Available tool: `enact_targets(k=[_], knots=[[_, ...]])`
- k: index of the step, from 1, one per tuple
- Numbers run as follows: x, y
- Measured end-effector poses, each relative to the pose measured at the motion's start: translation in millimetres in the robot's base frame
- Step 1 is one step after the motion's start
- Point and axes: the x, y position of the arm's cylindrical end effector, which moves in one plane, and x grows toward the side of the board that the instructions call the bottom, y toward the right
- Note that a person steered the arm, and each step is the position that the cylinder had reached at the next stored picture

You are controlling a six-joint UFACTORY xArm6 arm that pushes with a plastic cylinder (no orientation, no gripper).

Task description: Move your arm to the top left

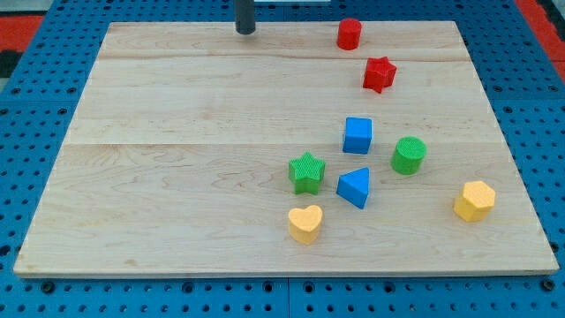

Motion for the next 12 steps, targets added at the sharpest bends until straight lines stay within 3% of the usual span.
enact_targets(k=[12], knots=[[-9.3, -166.1]])
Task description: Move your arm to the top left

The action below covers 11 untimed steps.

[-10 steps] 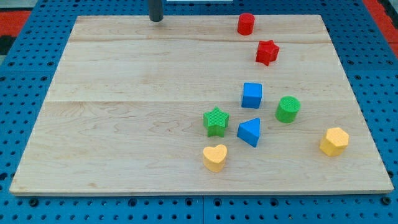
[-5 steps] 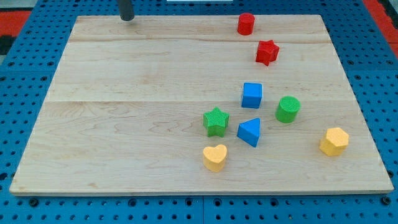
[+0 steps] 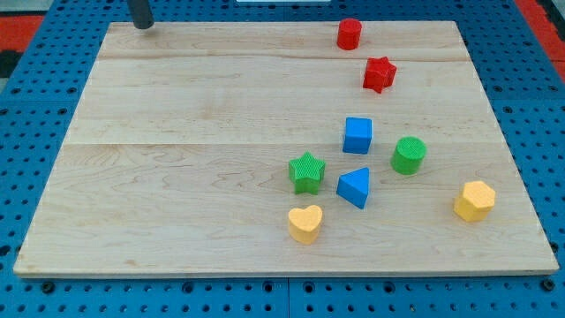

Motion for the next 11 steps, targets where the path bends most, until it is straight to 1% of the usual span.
enact_targets(k=[4, 11], knots=[[0.5, -66.8], [0.4, -61.2]])
